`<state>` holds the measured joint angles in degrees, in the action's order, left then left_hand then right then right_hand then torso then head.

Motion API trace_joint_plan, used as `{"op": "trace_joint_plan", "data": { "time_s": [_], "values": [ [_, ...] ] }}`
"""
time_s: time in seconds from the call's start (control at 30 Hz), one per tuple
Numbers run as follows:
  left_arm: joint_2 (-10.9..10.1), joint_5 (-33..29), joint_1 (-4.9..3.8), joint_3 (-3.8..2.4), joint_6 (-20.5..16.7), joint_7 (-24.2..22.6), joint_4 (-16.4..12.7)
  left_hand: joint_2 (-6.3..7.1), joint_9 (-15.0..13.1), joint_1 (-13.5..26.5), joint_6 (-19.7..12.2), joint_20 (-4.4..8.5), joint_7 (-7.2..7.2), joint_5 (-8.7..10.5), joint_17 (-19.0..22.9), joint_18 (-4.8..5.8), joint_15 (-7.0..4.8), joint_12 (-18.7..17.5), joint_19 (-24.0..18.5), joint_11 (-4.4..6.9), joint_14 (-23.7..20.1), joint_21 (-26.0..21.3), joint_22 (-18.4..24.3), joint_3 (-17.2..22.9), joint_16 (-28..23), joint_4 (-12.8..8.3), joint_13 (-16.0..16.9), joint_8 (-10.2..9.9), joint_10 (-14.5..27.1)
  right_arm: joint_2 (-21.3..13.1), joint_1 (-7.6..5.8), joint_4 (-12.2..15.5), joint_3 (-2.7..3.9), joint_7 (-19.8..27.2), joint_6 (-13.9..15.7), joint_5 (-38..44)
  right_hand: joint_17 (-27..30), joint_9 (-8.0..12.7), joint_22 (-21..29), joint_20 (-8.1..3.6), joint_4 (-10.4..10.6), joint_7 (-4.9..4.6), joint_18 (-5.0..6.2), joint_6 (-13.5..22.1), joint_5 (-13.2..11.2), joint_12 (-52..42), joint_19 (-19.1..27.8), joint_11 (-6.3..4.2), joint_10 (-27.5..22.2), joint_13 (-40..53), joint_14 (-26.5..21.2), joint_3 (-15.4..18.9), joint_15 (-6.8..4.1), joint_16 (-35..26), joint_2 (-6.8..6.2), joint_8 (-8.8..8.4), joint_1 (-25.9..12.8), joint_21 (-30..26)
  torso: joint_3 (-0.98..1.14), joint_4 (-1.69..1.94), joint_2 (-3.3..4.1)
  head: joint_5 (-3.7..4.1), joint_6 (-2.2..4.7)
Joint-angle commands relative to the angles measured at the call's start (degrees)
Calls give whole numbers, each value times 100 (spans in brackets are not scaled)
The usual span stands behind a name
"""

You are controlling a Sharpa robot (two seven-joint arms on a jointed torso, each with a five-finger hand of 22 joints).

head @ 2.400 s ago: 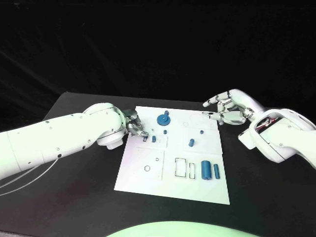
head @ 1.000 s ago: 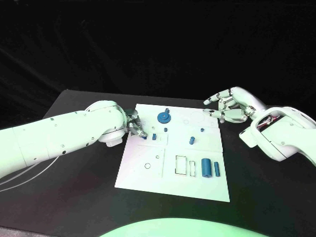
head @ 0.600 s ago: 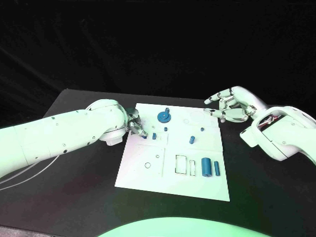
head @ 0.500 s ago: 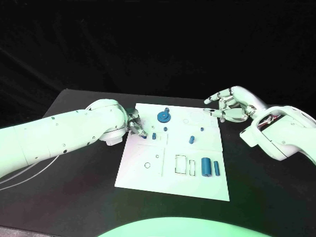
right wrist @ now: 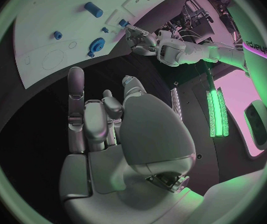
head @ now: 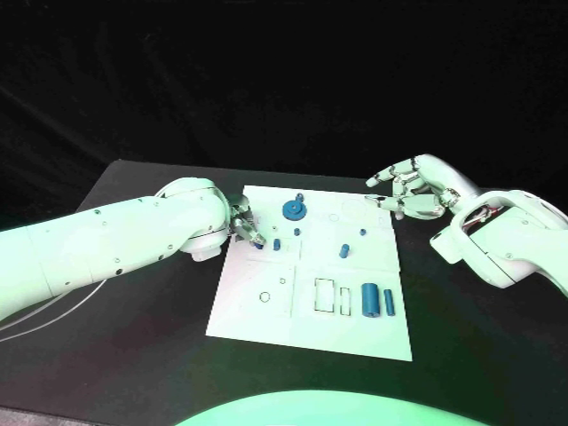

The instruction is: Assemble the parts on the task board

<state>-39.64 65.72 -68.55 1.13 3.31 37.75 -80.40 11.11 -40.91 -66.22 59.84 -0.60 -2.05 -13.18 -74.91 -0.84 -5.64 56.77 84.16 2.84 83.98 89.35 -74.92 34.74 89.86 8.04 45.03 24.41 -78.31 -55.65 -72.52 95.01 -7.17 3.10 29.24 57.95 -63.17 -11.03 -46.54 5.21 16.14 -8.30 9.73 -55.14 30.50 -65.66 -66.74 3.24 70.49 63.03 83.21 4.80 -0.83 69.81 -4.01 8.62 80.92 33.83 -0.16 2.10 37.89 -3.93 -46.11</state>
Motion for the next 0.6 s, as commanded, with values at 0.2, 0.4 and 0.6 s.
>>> {"op": "trace_joint_plan", "data": {
  "time_s": [0.2, 0.4, 0.6],
  "values": [
    [53, -49, 23, 17, 155, 106, 9, -20, 84, 119, 158, 45, 132, 18, -1509, 72, -33, 39, 556, 27, 602, 34, -1467, -391, 14, 177, 4, 8, -10, 3, 3, 6, 1, 43, -47, 26, -8, -9, -8, -1, 28, 29, 51, -16, -12, -39, -37, -9, 33, 6, 18, 11, -18, -25, -14, 37, -60, -9, 3, -5, 5, 1, -2],
    [72, -52, 23, 17, 193, 143, 27, -46, 144, 145, 191, 48, 133, 17, -1509, 74, -35, 58, 561, 28, 602, 39, -1474, -701, 14, 313, 10, 3, -14, 0, 3, 8, 1, 40, -44, 26, 2, -10, 8, -2, 21, 33, 55, -18, 4, -32, -35, -12, 28, -7, 18, 14, -20, -37, -18, 42, -69, -35, 4, -3, 6, 24, -13],
    [84, -53, 23, 17, 233, 196, 46, -95, 205, 160, 214, 48, 127, 22, -1509, 75, -32, 62, 562, 23, 602, 41, -1476, -1046, 14, 460, -1, -5, -6, -5, 3, 11, 1, 39, -31, 26, 4, -10, 2, -2, 20, 34, 54, -18, 5, -31, -38, -13, 27, -8, 18, 14, -21, -39, -19, 42, -67, -28, 6, 1, 1, 29, -18]
  ]
}}
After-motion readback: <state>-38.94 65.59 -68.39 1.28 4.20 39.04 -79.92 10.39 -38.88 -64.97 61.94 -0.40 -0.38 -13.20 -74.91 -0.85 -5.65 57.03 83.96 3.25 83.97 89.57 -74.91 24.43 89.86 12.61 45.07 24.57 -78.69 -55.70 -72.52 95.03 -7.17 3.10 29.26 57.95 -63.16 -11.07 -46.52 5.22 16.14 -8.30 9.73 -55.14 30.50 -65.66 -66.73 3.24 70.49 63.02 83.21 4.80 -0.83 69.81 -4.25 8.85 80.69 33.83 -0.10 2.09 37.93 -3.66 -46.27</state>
